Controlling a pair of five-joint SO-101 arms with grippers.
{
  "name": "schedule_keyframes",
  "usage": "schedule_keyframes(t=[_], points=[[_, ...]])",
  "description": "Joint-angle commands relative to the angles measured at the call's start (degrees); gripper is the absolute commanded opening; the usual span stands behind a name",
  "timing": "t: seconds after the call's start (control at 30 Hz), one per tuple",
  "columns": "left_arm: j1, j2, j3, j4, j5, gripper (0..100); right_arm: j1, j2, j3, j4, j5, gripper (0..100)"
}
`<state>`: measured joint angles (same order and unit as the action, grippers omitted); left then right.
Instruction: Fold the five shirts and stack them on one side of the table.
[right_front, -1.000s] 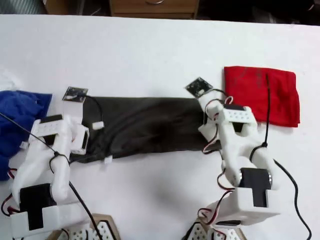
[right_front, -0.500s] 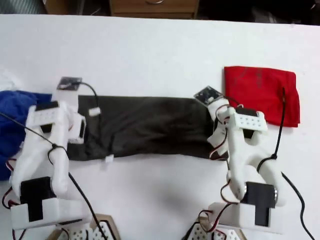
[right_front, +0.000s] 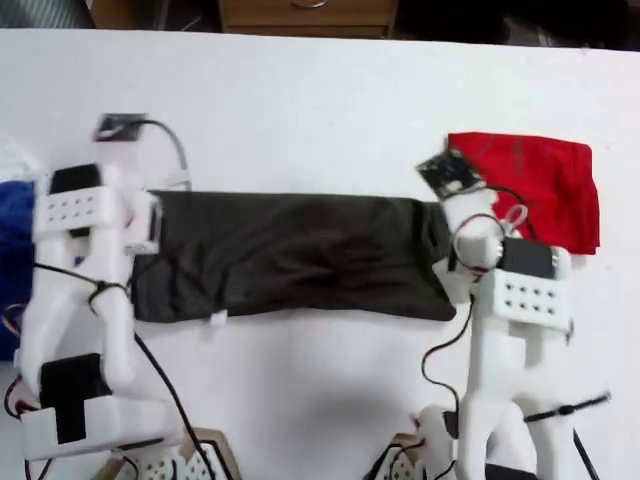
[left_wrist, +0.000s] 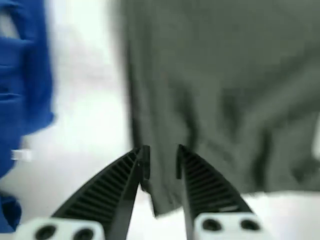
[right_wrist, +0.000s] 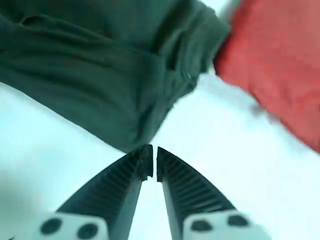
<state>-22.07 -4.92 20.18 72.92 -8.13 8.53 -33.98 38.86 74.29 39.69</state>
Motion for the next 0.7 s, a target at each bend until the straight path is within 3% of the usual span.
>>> schedule_keyframes(t=[0.0,0.17,0.37,0.67], points=[[-3.5,-0.2,1.1,-5.2,-1.1,19,7.4,-2.4,0.1,2.2,0.4,11.5],[-3.9,3.3,2.2,-7.6,-1.2,21,15.8,-2.9,4.1,2.1,8.2,10.1],[-3.8,20.8,-7.8,-3.9,-1.0,21,24.1,-3.0,4.8,2.0,12.5,6.2],[-2.2,36.6,-20.3,4.7,-1.1,21,26.9,-2.9,5.1,2.0,14.2,6.0]])
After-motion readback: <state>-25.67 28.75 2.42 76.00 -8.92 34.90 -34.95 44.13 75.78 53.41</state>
